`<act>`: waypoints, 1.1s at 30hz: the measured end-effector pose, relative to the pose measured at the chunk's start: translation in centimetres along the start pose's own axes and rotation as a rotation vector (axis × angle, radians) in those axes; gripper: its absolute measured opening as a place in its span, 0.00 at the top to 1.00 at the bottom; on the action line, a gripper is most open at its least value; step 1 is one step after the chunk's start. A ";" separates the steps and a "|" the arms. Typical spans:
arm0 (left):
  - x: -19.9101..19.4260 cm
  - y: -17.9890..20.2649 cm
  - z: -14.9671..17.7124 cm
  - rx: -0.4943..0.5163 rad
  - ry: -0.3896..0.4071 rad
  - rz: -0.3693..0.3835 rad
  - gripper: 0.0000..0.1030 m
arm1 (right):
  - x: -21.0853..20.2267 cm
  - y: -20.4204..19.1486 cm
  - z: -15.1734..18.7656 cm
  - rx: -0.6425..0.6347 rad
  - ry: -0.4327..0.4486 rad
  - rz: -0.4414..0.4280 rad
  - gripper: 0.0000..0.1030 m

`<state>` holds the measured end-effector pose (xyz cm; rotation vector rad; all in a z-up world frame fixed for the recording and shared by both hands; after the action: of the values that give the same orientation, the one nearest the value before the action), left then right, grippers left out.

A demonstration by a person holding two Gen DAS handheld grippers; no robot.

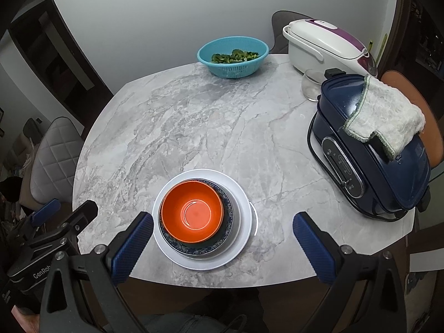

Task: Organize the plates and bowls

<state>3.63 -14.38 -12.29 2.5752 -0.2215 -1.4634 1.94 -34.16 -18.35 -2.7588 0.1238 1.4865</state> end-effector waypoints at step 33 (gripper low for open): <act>0.3 -0.2 0.1 -0.010 0.008 0.020 0.01 | 0.8 -1.1 -0.3 -0.019 -0.010 -0.006 0.00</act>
<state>3.65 -14.25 -12.63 2.5631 -0.2376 -1.4428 2.72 -33.15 -18.83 -2.7636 0.1023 1.5070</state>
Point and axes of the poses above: each gripper's, at about its wrist camera, not at the fingertips, and x roughly the way its jaws point, y to its right, z to its underside, the point moved 9 cm from there along x, roughly the way its jaws point, and after that the axes turned 10 degrees about z, right-handed, at the moved point
